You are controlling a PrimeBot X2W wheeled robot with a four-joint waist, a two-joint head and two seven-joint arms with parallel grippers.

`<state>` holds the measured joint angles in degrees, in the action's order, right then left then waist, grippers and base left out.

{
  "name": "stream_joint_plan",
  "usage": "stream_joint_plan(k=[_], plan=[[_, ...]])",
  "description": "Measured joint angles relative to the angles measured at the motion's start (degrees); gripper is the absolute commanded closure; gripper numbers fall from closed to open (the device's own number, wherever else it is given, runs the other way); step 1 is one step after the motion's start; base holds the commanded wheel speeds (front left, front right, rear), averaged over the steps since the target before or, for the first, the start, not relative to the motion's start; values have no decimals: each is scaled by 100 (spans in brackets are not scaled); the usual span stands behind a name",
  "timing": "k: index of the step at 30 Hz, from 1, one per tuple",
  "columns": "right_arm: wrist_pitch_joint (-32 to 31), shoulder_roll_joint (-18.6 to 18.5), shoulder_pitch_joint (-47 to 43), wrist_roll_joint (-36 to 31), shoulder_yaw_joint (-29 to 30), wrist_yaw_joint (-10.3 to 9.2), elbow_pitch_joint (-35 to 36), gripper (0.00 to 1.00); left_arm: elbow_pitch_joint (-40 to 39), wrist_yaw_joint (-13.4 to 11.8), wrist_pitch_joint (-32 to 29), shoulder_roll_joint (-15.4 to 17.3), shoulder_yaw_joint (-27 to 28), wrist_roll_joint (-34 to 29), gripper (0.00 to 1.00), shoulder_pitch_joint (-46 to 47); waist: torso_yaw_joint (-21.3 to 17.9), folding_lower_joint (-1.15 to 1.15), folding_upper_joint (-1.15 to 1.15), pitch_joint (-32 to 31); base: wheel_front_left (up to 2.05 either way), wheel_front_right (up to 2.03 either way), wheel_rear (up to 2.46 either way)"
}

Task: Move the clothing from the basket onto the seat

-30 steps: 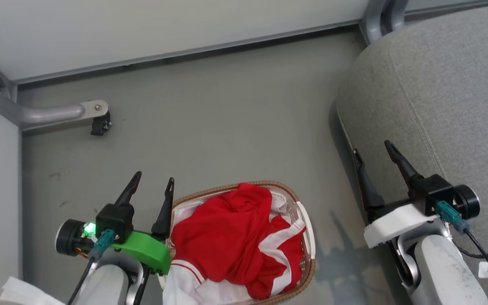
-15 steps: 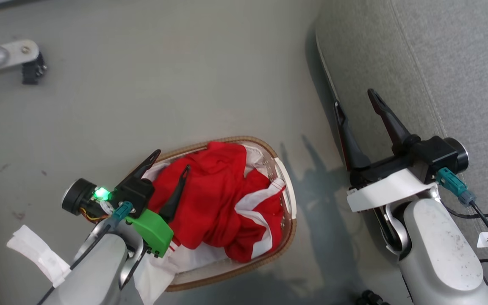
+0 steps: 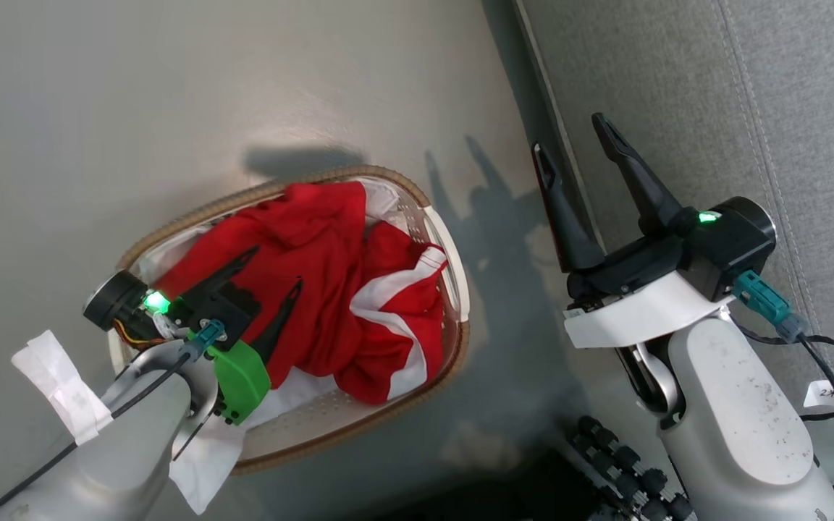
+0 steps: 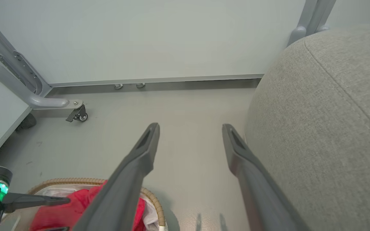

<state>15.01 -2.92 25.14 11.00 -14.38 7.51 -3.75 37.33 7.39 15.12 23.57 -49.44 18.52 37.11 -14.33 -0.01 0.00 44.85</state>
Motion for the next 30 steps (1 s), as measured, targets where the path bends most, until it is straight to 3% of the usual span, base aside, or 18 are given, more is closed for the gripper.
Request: stream_joint_plan(k=[12,17,18,19,20,30], plan=[[0,2,5,34,-179,0,41,0,595,0,0,143,-750,352,0,711,-260,0,0,707,0,0,0],[0,3,17,58,-278,0,-14,0,1007,0,0,99,-1203,832,0,789,-299,0,0,762,0,0,0],[0,3,21,67,-290,0,-32,0,1118,0,1,82,-1356,978,57,790,-300,0,0,744,0,0,0],[0,3,24,73,-299,0,-41,0,1191,0,0,68,-1472,1072,57,790,-300,0,0,723,0,0,0],[0,4,29,75,-302,0,-45,0,1293,0,0,55,-1599,1211,100,791,-298,0,0,693,0,0,0],[0,7,52,24,-162,0,-172,0,1549,0,0,-140,-2140,2182,100,751,-243,1,0,210,0,0,0]])
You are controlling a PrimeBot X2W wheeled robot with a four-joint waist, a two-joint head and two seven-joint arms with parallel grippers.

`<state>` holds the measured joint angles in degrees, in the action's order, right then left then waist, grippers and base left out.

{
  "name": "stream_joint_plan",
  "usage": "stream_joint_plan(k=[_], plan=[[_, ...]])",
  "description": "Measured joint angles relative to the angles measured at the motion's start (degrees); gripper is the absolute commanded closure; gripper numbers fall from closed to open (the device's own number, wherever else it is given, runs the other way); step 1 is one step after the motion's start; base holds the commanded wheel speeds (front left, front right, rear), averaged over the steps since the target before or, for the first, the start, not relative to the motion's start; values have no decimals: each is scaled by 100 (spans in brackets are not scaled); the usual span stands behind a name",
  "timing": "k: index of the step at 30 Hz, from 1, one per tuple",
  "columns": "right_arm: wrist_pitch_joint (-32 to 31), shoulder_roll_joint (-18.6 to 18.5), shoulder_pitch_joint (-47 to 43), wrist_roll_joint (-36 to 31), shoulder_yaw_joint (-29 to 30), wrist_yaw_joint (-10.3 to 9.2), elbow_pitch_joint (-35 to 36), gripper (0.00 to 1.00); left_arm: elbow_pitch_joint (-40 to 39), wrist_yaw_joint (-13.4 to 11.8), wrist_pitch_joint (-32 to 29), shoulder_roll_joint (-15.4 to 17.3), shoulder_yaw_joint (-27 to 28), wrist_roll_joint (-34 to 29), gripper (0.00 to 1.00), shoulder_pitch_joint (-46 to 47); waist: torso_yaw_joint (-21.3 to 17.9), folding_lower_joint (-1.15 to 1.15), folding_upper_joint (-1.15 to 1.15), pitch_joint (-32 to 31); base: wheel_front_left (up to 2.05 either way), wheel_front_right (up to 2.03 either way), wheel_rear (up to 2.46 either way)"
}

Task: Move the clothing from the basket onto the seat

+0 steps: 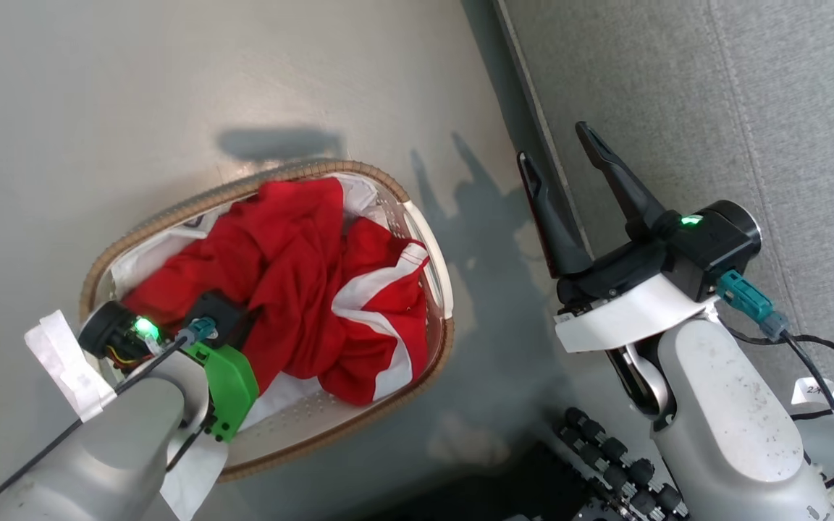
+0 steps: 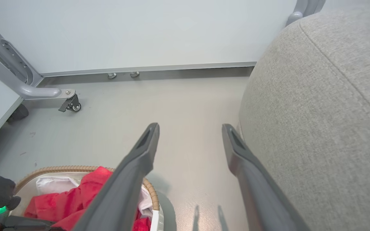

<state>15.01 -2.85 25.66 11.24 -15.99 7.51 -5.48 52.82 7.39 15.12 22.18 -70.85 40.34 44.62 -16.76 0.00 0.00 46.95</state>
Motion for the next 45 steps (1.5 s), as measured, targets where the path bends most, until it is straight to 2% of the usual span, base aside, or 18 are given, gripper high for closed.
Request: stream_joint_plan(k=[4,10,19,25,31,37,45], plan=[[0,1,-77,-25,120,0,-107,0,-218,0,0,-124,73,189,100,-218,48,0,0,-324,0,0,0],[7,7,-368,-133,380,0,-319,0,-571,0,0,-347,748,275,100,-702,189,0,0,-906,0,0,0],[7,7,-777,-275,580,0,-549,0,-1329,0,0,-545,1886,-301,100,-1558,500,0,0,-1851,0,0,0],[7,4,-1063,-276,620,0,-716,0,-1958,0,-1,-764,2854,-766,100,-2208,737,0,0,-2484,0,0,0],[7,4,-1419,-280,635,0,-835,0,-2729,0,0,-1002,3572,-1194,100,-2725,927,1,0,-3073,0,0,0],[8,4,-1797,-315,653,0,-926,0,-3573,0,-1,-1202,3952,-1523,100,-2911,1099,1,0,-3693,0,0,0],[7,2,-2080,-319,683,0,-1011,0,-4212,0,-1,-1394,4227,-1690,100,-2764,1221,1,0,-4194,0,0,0]])
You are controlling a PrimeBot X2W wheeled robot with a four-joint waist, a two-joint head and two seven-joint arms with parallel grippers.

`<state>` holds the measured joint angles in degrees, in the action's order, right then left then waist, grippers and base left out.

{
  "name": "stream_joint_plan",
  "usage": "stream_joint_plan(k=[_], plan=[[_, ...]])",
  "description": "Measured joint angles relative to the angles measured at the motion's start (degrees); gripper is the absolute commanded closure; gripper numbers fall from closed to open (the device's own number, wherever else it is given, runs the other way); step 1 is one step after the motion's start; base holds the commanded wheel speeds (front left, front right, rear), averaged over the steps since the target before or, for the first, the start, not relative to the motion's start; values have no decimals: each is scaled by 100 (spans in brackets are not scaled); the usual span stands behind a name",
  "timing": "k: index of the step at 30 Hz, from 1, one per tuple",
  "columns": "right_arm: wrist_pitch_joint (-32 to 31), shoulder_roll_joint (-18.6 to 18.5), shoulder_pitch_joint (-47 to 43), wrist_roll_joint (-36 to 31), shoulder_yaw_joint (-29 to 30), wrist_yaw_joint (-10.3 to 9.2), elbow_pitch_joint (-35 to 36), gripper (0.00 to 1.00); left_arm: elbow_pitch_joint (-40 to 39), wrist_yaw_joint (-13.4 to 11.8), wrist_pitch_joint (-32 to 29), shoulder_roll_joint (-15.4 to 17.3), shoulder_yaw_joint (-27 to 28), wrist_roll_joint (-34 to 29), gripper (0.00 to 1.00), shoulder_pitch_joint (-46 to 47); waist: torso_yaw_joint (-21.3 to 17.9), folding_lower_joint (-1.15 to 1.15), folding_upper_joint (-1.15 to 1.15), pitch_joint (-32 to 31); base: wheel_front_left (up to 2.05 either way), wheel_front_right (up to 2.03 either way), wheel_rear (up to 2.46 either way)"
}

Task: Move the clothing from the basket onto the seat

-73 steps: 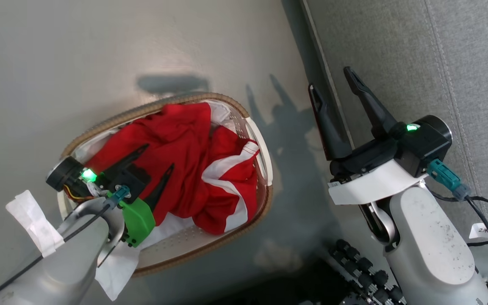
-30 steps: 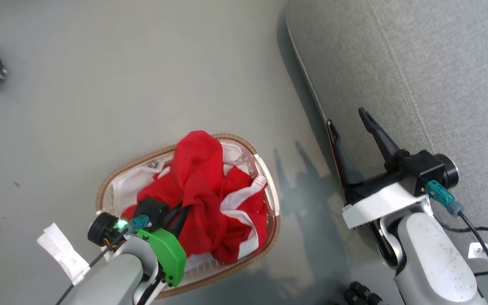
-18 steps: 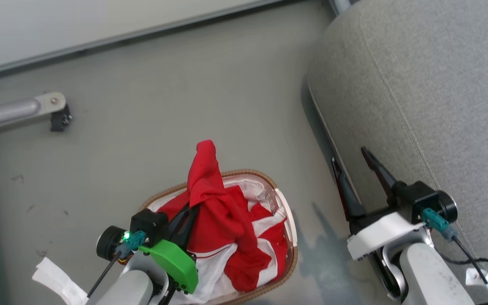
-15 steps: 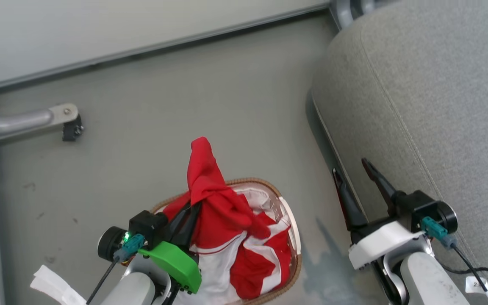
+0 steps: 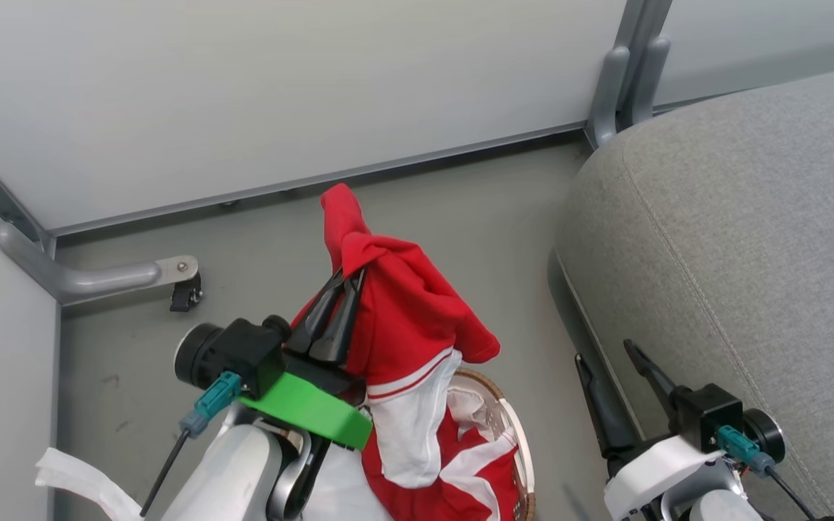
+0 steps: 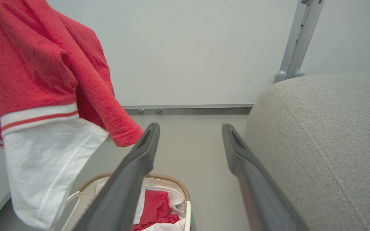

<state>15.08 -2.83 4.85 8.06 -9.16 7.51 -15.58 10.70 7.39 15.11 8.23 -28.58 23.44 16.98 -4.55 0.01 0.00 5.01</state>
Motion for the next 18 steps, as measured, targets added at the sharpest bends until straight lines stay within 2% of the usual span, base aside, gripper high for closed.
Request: stream_joint_plan(k=[7,13,18], plan=[[0,-2,-63,-21,-345,0,-65,0,-249,0,1,-31,-27,-90,100,129,48,0,0,-155,0,0,0],[1,-36,122,34,-1279,0,89,0,-279,0,0,-56,-87,-140,100,141,67,0,0,-106,0,0,0],[1,-70,469,215,-1748,0,133,0,-282,0,0,-70,-131,-140,100,194,96,0,0,-41,0,0,0]])
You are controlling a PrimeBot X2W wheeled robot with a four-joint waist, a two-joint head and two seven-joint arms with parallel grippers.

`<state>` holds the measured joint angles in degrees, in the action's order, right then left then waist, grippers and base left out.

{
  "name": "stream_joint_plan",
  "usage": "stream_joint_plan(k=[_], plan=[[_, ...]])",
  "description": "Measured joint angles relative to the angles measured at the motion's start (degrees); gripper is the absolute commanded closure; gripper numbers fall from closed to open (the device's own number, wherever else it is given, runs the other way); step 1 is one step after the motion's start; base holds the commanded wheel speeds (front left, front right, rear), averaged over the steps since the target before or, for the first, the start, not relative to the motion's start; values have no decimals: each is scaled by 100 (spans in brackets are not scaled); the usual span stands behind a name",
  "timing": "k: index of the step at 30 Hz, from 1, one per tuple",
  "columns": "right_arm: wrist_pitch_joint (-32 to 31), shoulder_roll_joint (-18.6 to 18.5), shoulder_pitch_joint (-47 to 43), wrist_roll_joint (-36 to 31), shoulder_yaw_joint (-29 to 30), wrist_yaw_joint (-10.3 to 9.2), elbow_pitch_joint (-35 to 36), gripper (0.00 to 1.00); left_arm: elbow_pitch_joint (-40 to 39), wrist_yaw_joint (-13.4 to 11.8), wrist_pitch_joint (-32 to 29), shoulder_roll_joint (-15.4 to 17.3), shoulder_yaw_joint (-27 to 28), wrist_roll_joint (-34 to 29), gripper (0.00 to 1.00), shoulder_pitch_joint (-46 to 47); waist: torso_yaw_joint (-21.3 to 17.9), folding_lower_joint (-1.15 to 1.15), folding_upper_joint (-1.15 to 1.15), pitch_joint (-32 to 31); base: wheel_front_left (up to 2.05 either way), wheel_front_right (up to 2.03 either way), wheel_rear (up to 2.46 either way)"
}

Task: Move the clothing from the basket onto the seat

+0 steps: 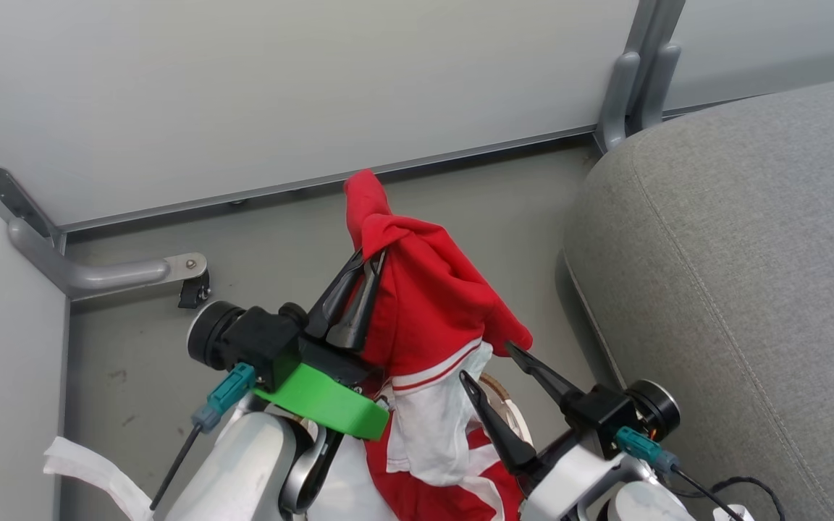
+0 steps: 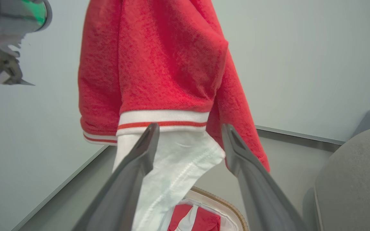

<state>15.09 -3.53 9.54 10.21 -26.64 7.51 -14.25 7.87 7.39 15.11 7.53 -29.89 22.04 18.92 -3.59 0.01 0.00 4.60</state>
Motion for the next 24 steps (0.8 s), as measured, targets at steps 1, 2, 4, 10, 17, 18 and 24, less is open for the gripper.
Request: stream_joint_plan(k=[1,2,4,10,17,18,24], plan=[[0,-5,107,12,-73,0,-24,0,-3,0,0,0,-16,0,100,14,11,0,0,17,0,0,0],[-1,-5,177,36,-98,0,-57,0,-4,0,0,0,-30,0,100,23,21,0,0,28,0,0,0],[-1,-32,338,65,-168,0,-136,0,-15,0,0,-2,-70,1,100,42,49,0,0,54,0,0,0],[0,-110,738,181,-364,0,-357,0,-88,0,0,-1,-201,2,100,133,149,0,0,120,0,0,0],[0,-186,1080,355,-559,0,-589,0,-151,0,0,2,-465,20,100,218,280,0,0,169,0,0,0],[0,-192,1137,385,-592,0,-613,0,-162,0,0,2,-502,49,100,229,303,0,0,175,0,0,0],[0,-170,1383,455,-823,0,-636,0,-168,0,0,13,-642,110,100,272,414,0,0,209,0,0,0]])
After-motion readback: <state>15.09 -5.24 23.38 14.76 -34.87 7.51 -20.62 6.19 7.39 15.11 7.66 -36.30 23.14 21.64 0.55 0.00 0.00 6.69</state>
